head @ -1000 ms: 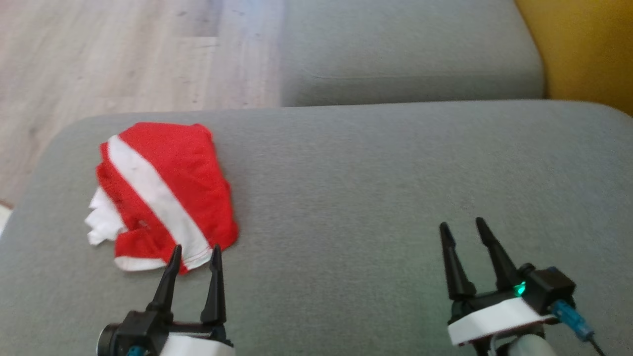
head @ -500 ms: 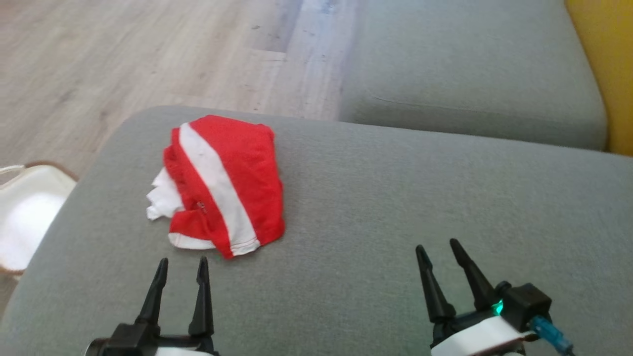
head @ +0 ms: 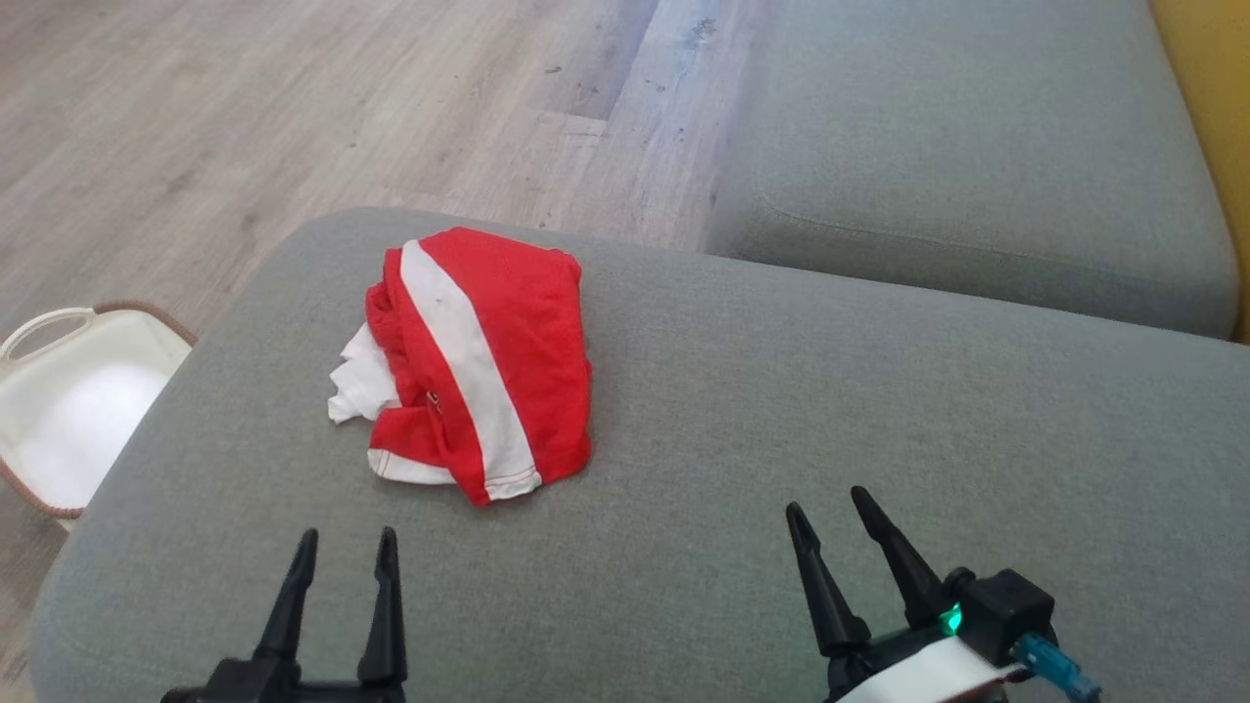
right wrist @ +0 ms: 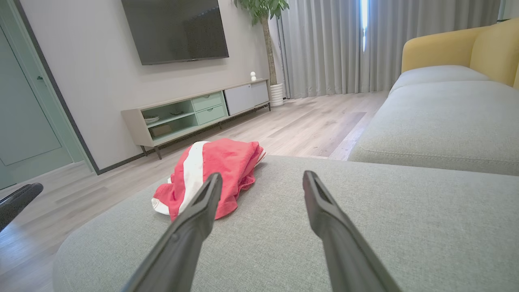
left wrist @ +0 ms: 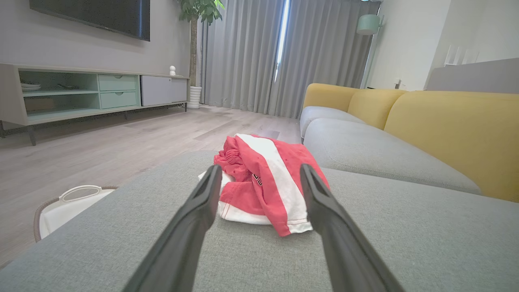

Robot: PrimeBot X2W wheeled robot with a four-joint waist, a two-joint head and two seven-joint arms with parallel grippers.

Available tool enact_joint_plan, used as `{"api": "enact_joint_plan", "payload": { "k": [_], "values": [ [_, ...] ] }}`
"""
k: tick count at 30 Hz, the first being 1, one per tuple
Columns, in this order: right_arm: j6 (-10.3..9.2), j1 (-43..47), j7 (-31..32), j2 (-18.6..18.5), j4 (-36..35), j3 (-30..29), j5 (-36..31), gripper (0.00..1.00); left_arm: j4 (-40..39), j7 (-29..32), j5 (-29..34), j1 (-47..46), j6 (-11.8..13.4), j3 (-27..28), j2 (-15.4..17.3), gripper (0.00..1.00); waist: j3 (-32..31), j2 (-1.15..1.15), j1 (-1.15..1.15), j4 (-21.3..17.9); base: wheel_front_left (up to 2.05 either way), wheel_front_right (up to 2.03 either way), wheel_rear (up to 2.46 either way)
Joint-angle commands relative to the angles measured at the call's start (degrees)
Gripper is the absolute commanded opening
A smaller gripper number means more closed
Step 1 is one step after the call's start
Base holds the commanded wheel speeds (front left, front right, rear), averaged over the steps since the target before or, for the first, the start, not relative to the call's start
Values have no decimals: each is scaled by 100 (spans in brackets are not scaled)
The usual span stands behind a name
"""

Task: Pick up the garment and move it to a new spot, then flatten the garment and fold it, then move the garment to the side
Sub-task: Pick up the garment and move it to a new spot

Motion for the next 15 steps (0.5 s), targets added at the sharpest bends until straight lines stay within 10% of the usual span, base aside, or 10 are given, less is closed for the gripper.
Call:
{"api": "enact_joint_plan", "payload": {
  "k": [1,9,15],
  "values": [
    [-4,-141,-62,-42,-160,141,25,100,-213,-55,47,-203,-7,229,-20,100,13,0,1,-28,0,0,0],
    [-4,-257,-62,-42,-205,27,-33,100,34,11,74,-819,-92,299,198,100,336,0,1,-325,0,0,0],
    [-4,-559,-62,-42,-376,-215,-99,100,644,989,71,-2428,-244,45,946,100,979,0,1,-653,0,0,0]
  ]
}}
